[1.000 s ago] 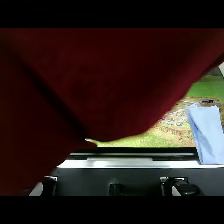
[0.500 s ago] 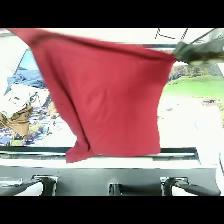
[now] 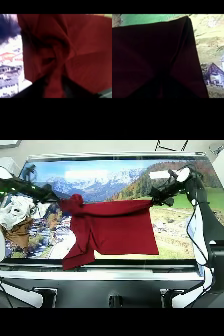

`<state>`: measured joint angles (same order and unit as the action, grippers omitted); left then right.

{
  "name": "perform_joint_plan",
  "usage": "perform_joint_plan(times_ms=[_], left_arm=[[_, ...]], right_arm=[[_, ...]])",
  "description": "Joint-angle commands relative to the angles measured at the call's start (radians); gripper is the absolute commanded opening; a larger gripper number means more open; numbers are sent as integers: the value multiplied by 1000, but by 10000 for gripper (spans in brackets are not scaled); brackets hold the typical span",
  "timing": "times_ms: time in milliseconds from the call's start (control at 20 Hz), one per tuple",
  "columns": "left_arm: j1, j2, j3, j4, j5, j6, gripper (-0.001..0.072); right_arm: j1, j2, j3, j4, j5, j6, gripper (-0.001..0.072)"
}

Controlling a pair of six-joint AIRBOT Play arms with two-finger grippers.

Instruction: Fold the clothes and pants, and hang the long-sleeved shirts on hangers.

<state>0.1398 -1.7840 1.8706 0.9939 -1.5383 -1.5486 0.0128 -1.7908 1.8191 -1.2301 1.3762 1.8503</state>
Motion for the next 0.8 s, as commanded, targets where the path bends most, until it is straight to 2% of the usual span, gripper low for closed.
perform_joint_plan(times_ms=[0, 50, 200, 300, 450, 550, 750], left_arm=[[-37, -52, 1, 15, -83, -29, 655], [-30, -48, 1, 28, -111, -20, 673], [-10, -38, -18, 114, -264, -6, 671], [-10, 5, -136, 143, -230, 4, 654], [-17, 103, -448, 104, -26, 18, 653], [-22, 140, -644, 2, 92, 83, 652], [-23, 139, -809, -169, 261, 182, 643]], right_arm=[[-32, -5, 2, 15, 39, -16, 609], [-64, 12, 2, 10, 84, -79, 700], [-196, 29, -7, -47, 339, -143, 676], [-261, 49, -90, -57, 433, -185, 676], [-282, 144, -344, -56, 312, -218, 678], [-282, 191, -494, -30, 218, -243, 678], [-282, 199, -623, -18, 165, -270, 678]])
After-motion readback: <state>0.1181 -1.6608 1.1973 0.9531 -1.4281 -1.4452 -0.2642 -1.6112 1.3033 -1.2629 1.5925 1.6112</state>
